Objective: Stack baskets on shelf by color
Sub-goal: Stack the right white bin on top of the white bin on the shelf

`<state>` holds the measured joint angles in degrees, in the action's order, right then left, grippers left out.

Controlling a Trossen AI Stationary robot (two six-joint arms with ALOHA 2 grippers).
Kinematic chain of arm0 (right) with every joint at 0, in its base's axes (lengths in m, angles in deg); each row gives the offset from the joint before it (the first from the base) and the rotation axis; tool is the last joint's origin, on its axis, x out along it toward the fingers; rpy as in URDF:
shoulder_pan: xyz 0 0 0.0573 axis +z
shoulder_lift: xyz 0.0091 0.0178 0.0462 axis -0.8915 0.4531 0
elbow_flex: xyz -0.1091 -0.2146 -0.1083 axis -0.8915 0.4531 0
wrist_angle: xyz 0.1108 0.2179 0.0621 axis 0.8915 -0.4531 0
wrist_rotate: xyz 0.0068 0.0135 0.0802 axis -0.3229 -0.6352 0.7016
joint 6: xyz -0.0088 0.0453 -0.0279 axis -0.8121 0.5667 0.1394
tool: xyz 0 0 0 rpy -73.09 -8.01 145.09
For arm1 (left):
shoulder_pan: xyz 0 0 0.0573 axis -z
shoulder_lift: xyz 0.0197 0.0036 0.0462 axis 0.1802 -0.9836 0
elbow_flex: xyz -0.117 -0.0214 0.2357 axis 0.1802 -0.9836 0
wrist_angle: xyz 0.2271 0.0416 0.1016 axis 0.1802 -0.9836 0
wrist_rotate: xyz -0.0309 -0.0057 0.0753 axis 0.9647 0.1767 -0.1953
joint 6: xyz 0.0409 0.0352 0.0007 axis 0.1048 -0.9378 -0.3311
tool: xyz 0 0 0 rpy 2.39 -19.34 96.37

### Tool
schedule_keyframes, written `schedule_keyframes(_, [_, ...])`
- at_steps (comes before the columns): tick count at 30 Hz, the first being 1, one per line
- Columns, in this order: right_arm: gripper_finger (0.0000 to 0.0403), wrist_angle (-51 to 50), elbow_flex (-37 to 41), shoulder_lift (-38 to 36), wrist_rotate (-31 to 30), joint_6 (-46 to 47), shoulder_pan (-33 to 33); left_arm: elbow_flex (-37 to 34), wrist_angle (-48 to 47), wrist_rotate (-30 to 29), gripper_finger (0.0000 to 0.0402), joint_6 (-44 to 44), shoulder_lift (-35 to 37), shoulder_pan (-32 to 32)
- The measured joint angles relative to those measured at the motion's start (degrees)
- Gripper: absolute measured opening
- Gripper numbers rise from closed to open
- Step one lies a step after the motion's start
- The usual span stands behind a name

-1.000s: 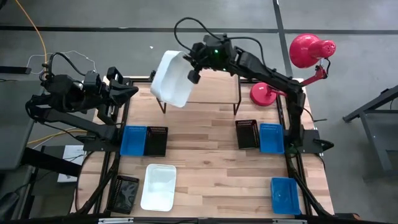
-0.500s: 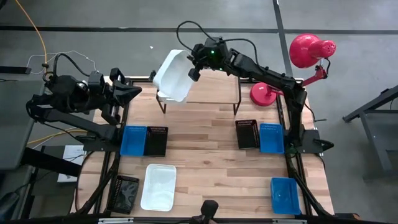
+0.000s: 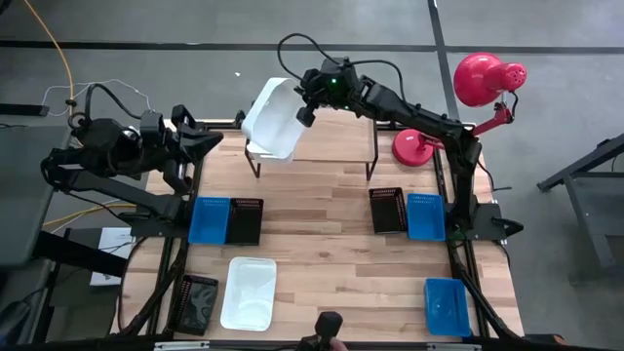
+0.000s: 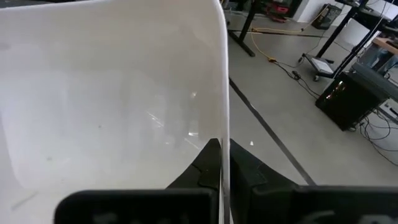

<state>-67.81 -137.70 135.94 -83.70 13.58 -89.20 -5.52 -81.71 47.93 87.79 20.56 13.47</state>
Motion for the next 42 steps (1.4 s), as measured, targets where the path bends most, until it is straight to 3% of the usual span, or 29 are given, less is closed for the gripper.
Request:
schedule_keyframes(8, [0.0083,-0.23,0.00,-0.01,4.04,0.62,-0.91,0.00,0.00,-1.52,0.0000,0.00,0.02,0.00])
schedule_keyframes(16, [0.0156,-0.40,0.00,-0.02,4.19,0.41,-1.00,0.00,-0.02,-2.36,0.0000,-0.02,0.02,0.02])
schedule_keyframes(28, [0.0161,-1.78,-0.04,-3.12,3.97,-0.88,-1.11,0.00,-0.17,-6.54,0.0000,-3.10,0.02,-0.04])
schedule_keyframes(33, [0.0161,-5.85,-0.05,-6.95,4.06,-0.35,-0.97,0.00,-0.06,-14.86,0.0005,-3.13,-0.77,-0.07])
schedule_keyframes(38, [0.0161,-13.06,-0.07,-11.63,4.47,1.96,0.49,1.40,-1.31,-21.03,0.0040,-4.35,-3.16,-1.76])
schedule_keyframes(42, [0.0161,-17.23,-0.07,-15.75,4.54,4.58,2.70,8.66,-10.05,-21.16,0.0095,-2.39,-8.36,-7.12])
